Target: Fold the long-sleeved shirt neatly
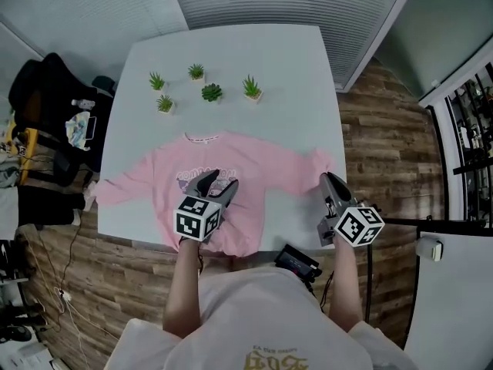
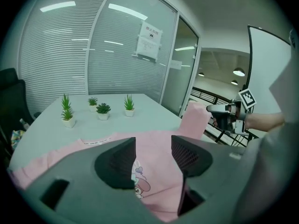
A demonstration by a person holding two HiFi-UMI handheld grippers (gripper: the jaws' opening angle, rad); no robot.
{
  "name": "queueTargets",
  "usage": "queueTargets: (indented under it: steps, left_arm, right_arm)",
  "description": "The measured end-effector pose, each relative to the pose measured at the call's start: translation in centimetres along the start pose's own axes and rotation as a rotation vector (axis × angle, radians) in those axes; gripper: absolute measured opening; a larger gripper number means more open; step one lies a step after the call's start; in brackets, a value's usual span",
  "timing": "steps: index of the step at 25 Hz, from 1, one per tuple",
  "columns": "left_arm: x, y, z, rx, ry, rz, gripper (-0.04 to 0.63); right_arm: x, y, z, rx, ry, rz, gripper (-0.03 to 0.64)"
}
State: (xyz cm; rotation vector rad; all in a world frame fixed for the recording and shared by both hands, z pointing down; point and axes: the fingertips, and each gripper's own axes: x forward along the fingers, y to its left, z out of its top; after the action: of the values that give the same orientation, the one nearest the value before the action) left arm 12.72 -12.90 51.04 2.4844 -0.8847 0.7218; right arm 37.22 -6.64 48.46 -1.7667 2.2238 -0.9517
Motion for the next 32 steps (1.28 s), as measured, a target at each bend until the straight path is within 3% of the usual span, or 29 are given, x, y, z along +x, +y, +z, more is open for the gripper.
queueTargets:
  steps: [9, 17, 23, 27, 32]
  left_arm:
    - [-5.3, 5.0, -1.6, -0.061, -0.025, 0.118, 0.250]
    - [-8.8, 8.8, -3.1, -0.063, -0.014, 0.158, 0.250]
    - [-10.1, 12.5, -4.3, -0.067, -0.016, 0.136, 0.250]
    - [-10.3, 14.5, -5.3, -0.077, -0.009, 0.093, 0.250]
    - [-11.0, 16.3, -5.6, -0.056, -0.015, 0.046, 0.250]
  right_arm:
    - [3.4, 4.8, -1.1, -0.030, 0.026, 0.097, 0.046]
    - [5.3, 8.1, -1.6, -0.031, 0.010, 0.120, 0.046]
    - [6.7, 10.2, -1.0, -0.073, -0.009, 0.087, 0.046]
    - [8.2, 12.0, -1.7, -0.009, -0.034, 0.084, 0.046]
    - [10.0, 14.4, -3.9, -0.003, -0.009, 0.068, 0.046]
